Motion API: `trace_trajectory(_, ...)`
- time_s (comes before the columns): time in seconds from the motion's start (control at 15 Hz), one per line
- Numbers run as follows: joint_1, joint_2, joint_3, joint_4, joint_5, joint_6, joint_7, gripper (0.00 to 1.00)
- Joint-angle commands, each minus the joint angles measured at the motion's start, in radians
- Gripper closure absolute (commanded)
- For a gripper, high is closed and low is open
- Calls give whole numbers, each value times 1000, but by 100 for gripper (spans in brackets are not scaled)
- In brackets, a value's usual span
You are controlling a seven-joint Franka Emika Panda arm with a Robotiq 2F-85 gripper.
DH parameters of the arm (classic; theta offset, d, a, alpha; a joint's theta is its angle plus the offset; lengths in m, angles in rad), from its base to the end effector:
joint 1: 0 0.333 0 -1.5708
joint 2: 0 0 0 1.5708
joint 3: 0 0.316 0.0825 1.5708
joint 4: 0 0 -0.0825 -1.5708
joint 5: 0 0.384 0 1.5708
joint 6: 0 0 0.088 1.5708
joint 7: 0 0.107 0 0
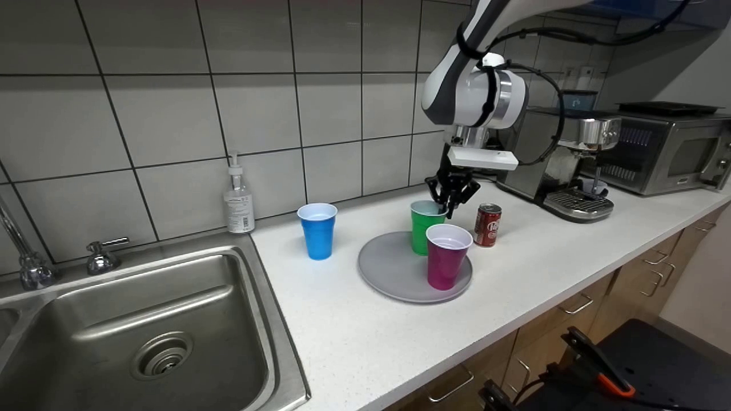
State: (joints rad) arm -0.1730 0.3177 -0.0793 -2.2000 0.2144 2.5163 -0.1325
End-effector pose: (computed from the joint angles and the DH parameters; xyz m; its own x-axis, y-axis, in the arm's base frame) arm 0.5381 -0.1408 0.2373 0.9582 -0.2861 0.0063 -0.2840 -0.9536 -0.1003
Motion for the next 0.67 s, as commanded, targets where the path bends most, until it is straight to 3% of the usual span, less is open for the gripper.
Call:
trace_trajectory(0.0, -6, -1, 4, 16, -10, -7, -9, 50)
trace_trajectory(0.4, -9, -42, 8, -3, -4, 0, -29, 5)
trace_trajectory(0.47, -9, -51, 9, -8, -3, 2, -34, 0)
trace_trajectory(0.6, -6, -73, 9, -18, -9, 5, -45, 0)
